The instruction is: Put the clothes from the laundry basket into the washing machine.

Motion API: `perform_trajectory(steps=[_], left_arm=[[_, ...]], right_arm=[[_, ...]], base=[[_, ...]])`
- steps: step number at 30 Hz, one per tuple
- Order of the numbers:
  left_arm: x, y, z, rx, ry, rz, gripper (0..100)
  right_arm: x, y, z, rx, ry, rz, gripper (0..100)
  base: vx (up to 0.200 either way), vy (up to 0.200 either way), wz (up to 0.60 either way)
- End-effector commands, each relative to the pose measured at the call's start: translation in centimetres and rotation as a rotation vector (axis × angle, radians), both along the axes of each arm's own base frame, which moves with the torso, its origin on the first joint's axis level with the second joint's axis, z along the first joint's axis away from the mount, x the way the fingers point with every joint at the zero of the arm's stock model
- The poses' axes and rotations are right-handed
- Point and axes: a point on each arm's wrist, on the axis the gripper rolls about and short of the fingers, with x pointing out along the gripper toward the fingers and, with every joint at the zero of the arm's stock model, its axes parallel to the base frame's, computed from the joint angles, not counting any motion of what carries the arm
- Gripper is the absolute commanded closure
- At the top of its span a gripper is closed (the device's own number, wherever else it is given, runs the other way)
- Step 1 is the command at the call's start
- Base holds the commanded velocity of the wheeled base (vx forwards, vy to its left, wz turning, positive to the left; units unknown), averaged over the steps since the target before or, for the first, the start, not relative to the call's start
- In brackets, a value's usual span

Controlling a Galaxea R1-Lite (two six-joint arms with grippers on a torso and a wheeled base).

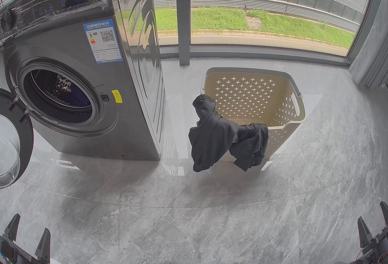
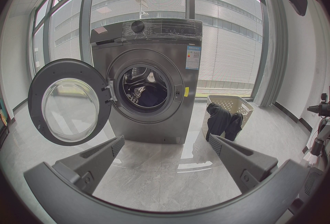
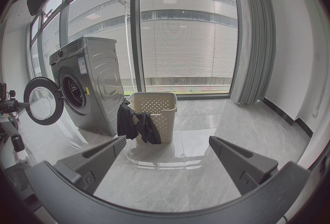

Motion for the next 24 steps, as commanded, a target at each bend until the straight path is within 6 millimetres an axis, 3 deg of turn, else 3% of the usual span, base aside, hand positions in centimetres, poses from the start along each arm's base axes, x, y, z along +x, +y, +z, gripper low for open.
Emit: perform_trajectory(steps=[1,6,21,24], left_arm=[[0.02,0.0,-0.51,-0.001,0.003,0.001,0],[0.02,0.0,-0.51,-0.004,0.003,0.001,0],[0.02,0.0,-0.51,-0.004,0.003,0.001,0],[0.02,0.0,-0.51,-0.004,0.003,0.0,0]], right_arm=[[0.03,0.0,-0.52,0.0,0.004,0.001,0],[0.03,0.0,-0.52,0.0,0.004,0.001,0],[0.03,0.0,-0.52,0.0,0.004,0.001,0],[0.03,0.0,-0.52,0.0,0.004,0.001,0]], base=[[0.0,0.0,0.0],[0.0,0.0,0.0],[0.0,-0.2,0.0],[0.0,0.0,0.0]])
